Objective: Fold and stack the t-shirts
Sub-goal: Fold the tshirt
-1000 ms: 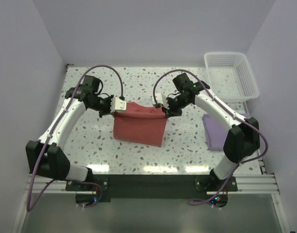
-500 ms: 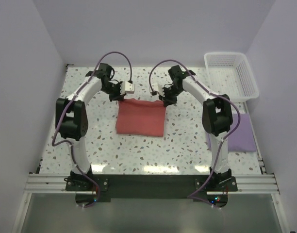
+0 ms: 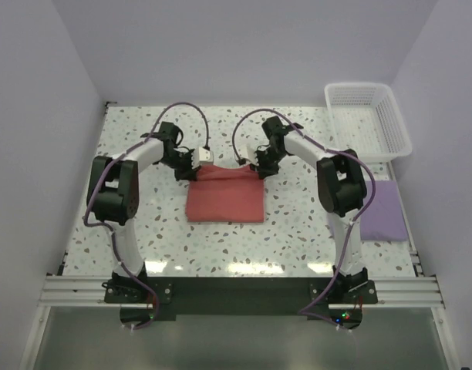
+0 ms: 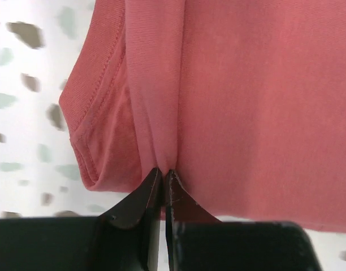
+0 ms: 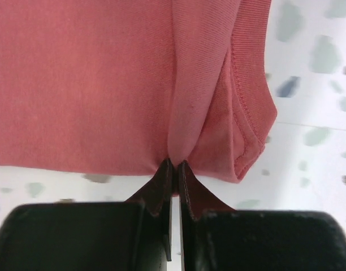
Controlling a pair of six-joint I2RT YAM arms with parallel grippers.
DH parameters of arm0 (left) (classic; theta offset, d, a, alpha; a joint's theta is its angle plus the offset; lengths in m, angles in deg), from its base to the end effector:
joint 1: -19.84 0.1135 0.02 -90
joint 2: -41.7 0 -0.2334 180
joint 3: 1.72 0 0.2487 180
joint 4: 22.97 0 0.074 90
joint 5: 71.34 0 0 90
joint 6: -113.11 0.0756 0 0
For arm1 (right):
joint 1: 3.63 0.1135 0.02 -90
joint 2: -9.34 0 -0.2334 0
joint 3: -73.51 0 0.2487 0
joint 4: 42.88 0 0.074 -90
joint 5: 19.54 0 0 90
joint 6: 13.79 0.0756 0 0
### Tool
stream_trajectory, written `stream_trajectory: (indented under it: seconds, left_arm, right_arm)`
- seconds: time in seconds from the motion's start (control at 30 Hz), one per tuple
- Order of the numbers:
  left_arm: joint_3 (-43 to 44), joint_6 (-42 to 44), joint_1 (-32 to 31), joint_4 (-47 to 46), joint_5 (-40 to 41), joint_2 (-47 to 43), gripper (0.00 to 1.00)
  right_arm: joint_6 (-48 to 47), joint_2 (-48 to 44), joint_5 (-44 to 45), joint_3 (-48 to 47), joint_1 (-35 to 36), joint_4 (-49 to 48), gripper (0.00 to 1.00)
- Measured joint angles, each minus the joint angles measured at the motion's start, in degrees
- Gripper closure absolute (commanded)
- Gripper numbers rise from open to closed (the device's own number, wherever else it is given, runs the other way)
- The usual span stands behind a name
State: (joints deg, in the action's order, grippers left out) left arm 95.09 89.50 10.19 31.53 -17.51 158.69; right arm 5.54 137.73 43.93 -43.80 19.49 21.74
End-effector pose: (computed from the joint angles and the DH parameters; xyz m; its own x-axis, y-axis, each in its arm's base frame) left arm 0.3820 -0.1102 0.1055 -0.1160 0.7700 -0.6274 0.9870 0.1601 0.0141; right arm 0.3951 0.2054 0.1114 0.1323 -0.8615 -0.4902 -0.9908 -0.1010 -0.0898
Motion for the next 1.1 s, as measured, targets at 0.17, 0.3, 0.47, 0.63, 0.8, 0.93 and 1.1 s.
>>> stream_trajectory:
  seconds: [0.17,0.3,0.47,0.63,0.8,0.93,1.1]
  left_arm:
    - [-13.75,-1.09,-0.13,0.85,-1.66,-10.91,0.96]
    - [-21.05,-2.16,-0.11,2.8,-2.75,-19.26,0.73]
    - [-22.6,-6.93,-0.07,2.91,-5.05,-26.77,0.56]
    - [-19.41,-11.39,-0.17,1.22,-7.41,-26.67,0.45]
    - [-16.63,-11.8,-0.31,0.61,-8.17,-21.64,0.43]
    - [-16.76,-11.76,-0.63,0.57,-9.11,-19.19,0.43]
    - [-18.8,-11.87,-3.85,-3.48,-10.73,-19.47,0.43]
  right_arm:
    - [1.66,-9.07,-1.09,13.77,3.69,-0.17,0.87]
    - [6.1,-14.75,-3.54,19.89,6.67,3.76,0.59]
    - [15.78,-14.62,-6.27,13.46,4.11,8.24,0.58]
    - [24.94,-11.87,-9.64,1.88,0.09,8.37,0.58]
    - [30.29,-9.27,-12.28,-0.94,0.9,8.72,0.58]
    - [33.0,-6.99,-13.38,-0.52,2.51,8.7,0.65]
    - [40.19,-3.89,-15.43,-0.63,3.02,6.36,0.72]
